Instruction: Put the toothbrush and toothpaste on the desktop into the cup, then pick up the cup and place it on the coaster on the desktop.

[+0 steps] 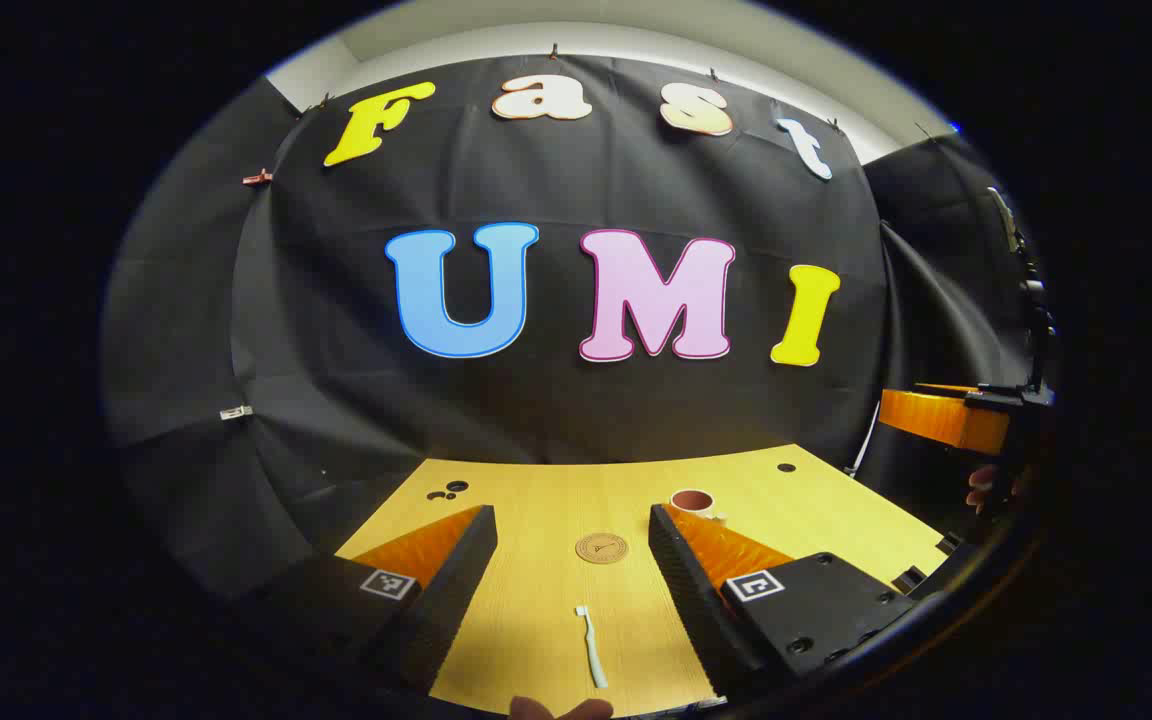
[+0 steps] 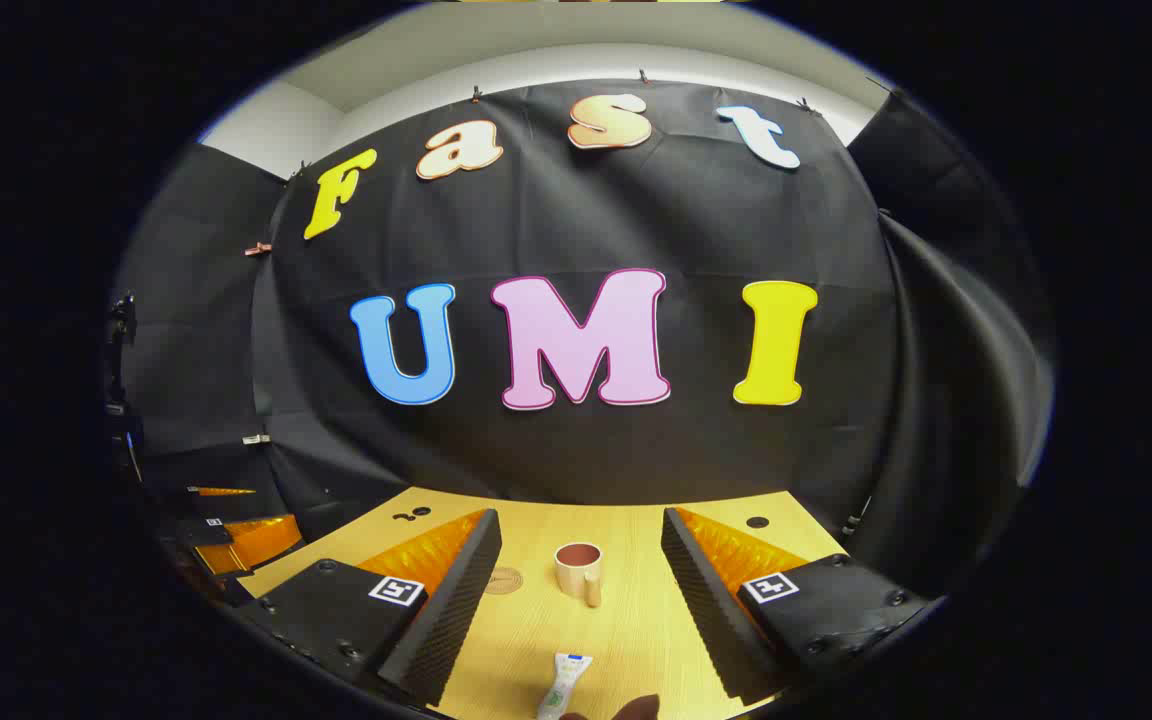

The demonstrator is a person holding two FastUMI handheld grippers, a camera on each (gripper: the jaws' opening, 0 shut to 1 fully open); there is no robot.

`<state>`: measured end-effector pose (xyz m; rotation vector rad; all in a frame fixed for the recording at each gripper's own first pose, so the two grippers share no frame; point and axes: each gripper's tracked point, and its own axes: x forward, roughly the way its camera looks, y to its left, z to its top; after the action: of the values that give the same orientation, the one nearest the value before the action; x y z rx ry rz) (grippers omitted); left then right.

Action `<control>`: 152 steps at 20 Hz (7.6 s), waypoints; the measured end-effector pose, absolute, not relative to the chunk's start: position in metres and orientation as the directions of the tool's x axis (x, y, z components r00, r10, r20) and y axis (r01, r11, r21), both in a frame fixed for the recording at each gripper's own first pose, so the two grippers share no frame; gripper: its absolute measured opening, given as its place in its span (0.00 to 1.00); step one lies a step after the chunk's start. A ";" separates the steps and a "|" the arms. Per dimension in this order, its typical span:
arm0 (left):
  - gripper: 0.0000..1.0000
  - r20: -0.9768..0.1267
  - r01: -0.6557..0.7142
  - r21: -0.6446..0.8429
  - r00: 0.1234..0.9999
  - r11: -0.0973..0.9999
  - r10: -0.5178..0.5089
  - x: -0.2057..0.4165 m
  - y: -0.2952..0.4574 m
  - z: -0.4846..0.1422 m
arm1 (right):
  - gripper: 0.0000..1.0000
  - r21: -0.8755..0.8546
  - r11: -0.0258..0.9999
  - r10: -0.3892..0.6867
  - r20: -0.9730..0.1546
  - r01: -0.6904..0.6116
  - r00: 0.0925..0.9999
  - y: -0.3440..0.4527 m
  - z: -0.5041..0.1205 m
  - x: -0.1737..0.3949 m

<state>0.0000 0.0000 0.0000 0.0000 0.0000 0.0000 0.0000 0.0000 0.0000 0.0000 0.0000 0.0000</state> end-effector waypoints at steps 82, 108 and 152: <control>0.15 -0.898 -0.062 -0.023 0.441 0.998 0.007 0.127 -0.031 -0.312 | 0.26 0.398 0.905 0.346 -0.489 -0.148 0.801 -0.076 -0.214 0.033; 0.06 0.051 0.339 -0.337 0.938 0.878 -0.343 0.173 -0.157 0.017 | 0.25 0.318 0.902 0.355 -0.162 -0.292 0.921 -0.034 -0.060 0.206; 0.06 0.166 0.023 -0.292 0.986 0.956 0.027 0.342 -0.173 -0.065 | 0.65 0.409 0.891 0.314 -0.242 -0.197 0.918 -0.127 -0.132 0.258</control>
<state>0.3418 -0.1728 -0.0652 -0.2972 -0.1696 0.0018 0.2583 -0.1268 -0.1321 0.3889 0.3088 0.2694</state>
